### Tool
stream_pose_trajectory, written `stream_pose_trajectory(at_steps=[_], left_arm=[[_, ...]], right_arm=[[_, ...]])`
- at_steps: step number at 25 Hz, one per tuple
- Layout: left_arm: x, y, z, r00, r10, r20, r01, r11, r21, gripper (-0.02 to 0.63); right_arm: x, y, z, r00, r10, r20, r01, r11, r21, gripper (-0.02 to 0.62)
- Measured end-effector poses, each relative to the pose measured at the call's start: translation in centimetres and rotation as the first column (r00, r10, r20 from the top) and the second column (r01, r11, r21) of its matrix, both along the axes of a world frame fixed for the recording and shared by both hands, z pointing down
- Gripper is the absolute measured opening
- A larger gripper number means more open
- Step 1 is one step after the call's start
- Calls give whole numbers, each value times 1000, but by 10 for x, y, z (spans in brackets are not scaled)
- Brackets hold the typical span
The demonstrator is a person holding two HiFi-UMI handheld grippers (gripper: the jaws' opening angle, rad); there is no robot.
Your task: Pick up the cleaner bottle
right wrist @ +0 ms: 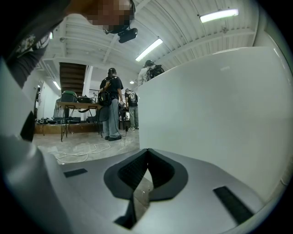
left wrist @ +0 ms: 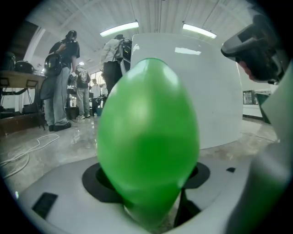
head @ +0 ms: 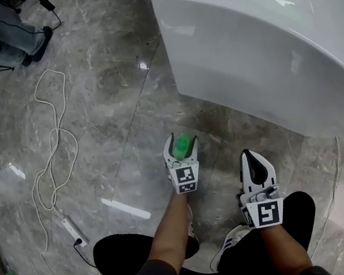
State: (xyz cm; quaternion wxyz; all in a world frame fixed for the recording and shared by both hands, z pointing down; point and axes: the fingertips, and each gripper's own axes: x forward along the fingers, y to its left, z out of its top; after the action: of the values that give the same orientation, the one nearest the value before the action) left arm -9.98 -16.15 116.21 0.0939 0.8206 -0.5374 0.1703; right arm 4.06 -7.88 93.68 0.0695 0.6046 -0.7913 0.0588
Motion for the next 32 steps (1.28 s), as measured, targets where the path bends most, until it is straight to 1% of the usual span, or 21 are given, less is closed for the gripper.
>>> stream_pose_trajectory(at_steps=[1,2,4,8,11,13,16,20,22,24,27,30,32], left_arm=[[0,0,0,1000,4,2,-4,1000,6,314],[0,0,0,1000,7,6,-7,1000,10,257],[2,1,0,1000,9,12,-10,1000,14,191],[5,1,1,1000,-4,11,4,1000,0,184],[6,-3,-11,1000,-22,-11,22,1000,2,183],[8,-9,-30,999,-26,-28,27,1000,16,183],[11,-16,-71,998,-24,-50,26,999,41,181],[18,-23,-143,996,-12,-85,18,998,66,181],[19,-23,-187,996,-14,-94,21,996,81,179],[20,-23,-236,995,-9,-102,19,995,97,179],[23,-23,-322,993,1,-121,14,992,124,179],[21,-20,-418,991,-1,-131,19,990,140,179],[22,-17,-480,992,10,-128,8,991,134,179]], right_arm=[[-1,1,2,1000,-2,-3,2,1000,-4,15],[-1,2,3,1000,-3,-4,3,1000,-7,15],[1,3,6,1000,-2,-1,2,1000,-11,15],[3,1,8,1000,3,1,-3,1000,-10,15],[4,0,6,1000,3,-7,-3,1000,-5,15],[5,-2,0,1000,17,2,-17,1000,-2,15],[6,-4,-17,999,47,17,-47,999,5,15],[11,-10,-66,997,75,11,-76,997,20,15],[16,-15,-103,996,86,3,-86,996,34,15],[27,-20,-145,993,122,7,-122,992,44,15],[41,-22,-216,987,161,12,-161,985,57,15],[47,-17,-292,985,171,15,-172,984,53,15],[50,-12,-344,984,176,10,-177,983,41,15]])
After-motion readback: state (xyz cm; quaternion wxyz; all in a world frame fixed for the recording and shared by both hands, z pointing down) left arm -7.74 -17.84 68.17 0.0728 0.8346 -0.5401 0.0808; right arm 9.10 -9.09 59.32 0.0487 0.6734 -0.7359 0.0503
